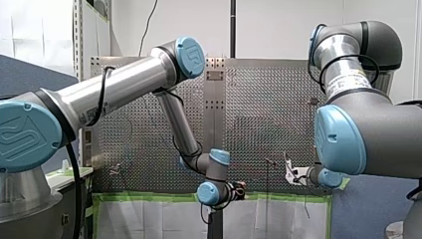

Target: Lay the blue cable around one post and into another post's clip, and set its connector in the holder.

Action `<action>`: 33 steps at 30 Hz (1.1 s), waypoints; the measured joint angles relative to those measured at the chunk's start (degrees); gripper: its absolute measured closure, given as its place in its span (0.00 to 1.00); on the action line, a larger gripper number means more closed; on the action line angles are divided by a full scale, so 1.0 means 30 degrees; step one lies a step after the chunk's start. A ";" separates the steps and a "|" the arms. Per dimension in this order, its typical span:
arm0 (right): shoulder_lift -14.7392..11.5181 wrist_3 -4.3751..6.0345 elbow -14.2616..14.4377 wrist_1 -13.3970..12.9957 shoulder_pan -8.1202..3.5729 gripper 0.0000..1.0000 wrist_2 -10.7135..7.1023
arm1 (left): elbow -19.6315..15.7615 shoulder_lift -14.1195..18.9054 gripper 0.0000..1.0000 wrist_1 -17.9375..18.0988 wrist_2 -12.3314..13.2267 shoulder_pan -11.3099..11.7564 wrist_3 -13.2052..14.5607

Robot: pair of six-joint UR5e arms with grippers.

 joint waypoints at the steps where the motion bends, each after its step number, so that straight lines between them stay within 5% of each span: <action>1: 0.0000 -0.0003 -0.0001 0.0005 0.0002 1.00 0.0001 | 0.0062 -0.0017 0.00 0.0084 -0.0076 -0.0009 0.0041; 13: -0.0004 -0.0009 -0.0001 0.0039 0.0020 1.00 0.0001 | 0.1634 -0.0059 0.00 -0.1150 -0.0946 -0.0466 0.1427; 24: -0.0029 -0.0012 -0.0004 0.0043 0.0016 1.00 -0.0031 | 0.2480 -0.0124 0.00 -0.1832 -0.2606 -0.0784 0.1408; 33: -0.0055 -0.0012 -0.0001 0.0030 0.0036 1.00 -0.0085 | 0.3974 -0.1263 0.00 -0.3023 -0.2920 -0.1197 0.1038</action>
